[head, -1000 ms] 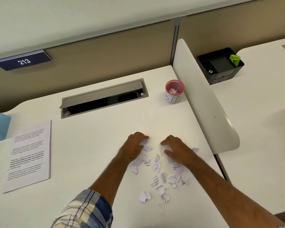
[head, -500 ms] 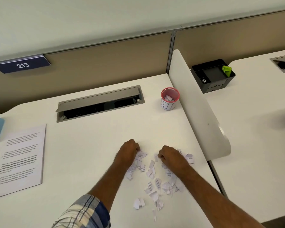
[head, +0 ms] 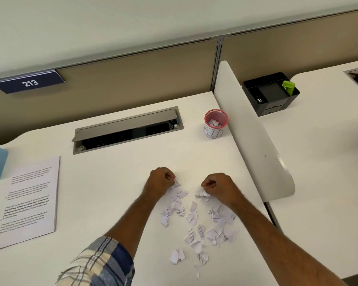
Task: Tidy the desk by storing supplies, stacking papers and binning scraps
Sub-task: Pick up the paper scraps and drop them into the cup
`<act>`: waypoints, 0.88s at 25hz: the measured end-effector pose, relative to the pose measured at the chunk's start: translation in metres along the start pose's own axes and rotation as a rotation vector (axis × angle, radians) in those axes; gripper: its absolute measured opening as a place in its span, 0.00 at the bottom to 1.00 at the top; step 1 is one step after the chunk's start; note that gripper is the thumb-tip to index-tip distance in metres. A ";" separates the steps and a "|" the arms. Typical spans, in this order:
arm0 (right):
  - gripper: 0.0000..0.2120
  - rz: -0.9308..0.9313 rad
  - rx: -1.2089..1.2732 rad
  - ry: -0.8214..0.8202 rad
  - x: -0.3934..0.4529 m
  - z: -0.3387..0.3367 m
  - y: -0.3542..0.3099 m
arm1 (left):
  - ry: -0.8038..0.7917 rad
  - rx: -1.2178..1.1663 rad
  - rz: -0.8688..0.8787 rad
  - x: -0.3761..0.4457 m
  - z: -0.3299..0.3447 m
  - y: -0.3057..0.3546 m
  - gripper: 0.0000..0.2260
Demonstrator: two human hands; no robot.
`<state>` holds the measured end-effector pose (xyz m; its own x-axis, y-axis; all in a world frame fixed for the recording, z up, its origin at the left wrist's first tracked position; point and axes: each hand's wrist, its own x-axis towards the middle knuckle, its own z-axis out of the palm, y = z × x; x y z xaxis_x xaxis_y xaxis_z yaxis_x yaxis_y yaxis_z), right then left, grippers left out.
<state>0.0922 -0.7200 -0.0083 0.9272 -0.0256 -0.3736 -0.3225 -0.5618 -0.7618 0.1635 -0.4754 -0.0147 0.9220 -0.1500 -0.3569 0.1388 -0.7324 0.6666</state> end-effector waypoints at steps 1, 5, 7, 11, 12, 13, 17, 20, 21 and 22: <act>0.10 0.008 0.055 0.015 0.003 -0.005 -0.002 | 0.008 -0.039 -0.007 0.003 -0.004 0.004 0.07; 0.08 0.001 0.226 0.096 0.024 -0.028 -0.014 | 0.012 -0.165 0.017 0.022 -0.019 0.034 0.08; 0.08 -0.008 0.304 0.144 0.039 -0.043 -0.026 | 0.008 -0.217 0.053 0.033 -0.023 0.056 0.08; 0.08 -0.057 0.410 0.291 0.077 -0.080 -0.052 | 0.014 -0.285 0.143 0.068 -0.028 0.108 0.06; 0.08 -0.072 0.416 0.331 0.086 -0.089 -0.057 | 0.013 -0.289 0.170 0.077 -0.029 0.121 0.06; 0.07 -0.085 0.422 0.368 0.096 -0.099 -0.062 | 0.015 -0.288 0.194 0.087 -0.031 0.135 0.06; 0.06 -0.103 0.339 0.514 0.131 -0.129 -0.075 | 0.036 -0.242 0.253 0.120 -0.035 0.183 0.08; 0.07 -0.109 0.223 0.565 0.148 -0.137 -0.074 | 0.062 -0.193 0.252 0.140 -0.029 0.206 0.09; 0.07 -0.109 0.175 0.574 0.152 -0.136 -0.072 | 0.078 -0.184 0.251 0.145 -0.025 0.210 0.09; 0.07 -0.102 0.125 0.587 0.155 -0.135 -0.071 | 0.087 -0.173 0.248 0.150 -0.021 0.214 0.08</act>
<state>0.2841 -0.7957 0.0590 0.8930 -0.4489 0.0317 -0.2135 -0.4846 -0.8483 0.3389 -0.6403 0.0886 0.9618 -0.2471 -0.1175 -0.0414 -0.5560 0.8302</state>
